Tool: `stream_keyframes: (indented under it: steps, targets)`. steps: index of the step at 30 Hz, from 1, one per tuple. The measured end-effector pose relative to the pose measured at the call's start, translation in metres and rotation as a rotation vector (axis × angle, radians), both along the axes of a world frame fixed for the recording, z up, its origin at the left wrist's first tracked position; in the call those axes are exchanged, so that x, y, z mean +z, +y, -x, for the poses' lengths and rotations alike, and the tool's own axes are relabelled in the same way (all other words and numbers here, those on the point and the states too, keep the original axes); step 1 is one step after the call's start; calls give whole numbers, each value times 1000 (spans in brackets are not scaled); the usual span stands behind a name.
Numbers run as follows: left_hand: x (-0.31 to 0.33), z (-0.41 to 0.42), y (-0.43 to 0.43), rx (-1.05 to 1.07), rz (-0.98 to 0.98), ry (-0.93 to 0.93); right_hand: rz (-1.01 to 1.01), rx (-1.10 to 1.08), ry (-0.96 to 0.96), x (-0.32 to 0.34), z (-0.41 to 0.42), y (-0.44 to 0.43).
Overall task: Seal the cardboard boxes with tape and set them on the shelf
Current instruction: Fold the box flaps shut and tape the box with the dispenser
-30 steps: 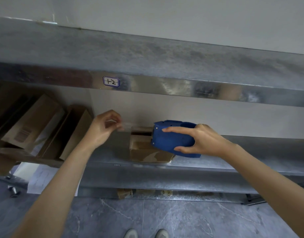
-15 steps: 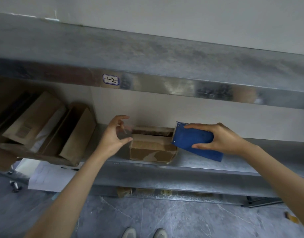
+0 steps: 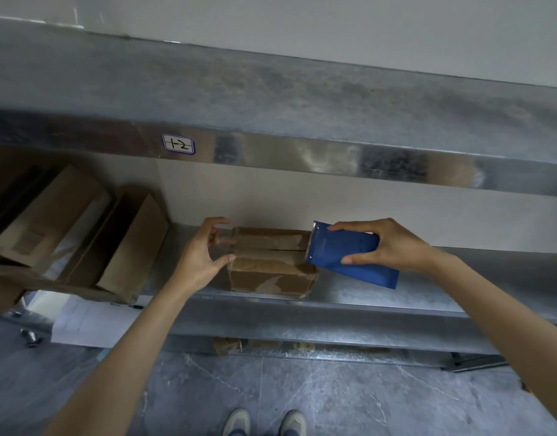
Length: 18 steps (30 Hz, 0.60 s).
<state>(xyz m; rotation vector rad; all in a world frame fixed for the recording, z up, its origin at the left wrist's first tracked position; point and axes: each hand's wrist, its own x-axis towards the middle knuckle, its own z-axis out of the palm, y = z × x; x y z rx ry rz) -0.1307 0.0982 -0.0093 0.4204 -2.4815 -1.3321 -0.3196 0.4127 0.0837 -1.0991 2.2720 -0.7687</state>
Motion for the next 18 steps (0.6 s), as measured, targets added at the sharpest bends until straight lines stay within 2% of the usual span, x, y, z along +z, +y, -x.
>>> stream_keyframes:
  steps: [9,18]
  targets:
    - [-2,1,-4,-10,22,-29,-28,-5,-134,-3,19,-5]
    - [6,2,4,1,68,-23,-7,12,-168,-5,29,2]
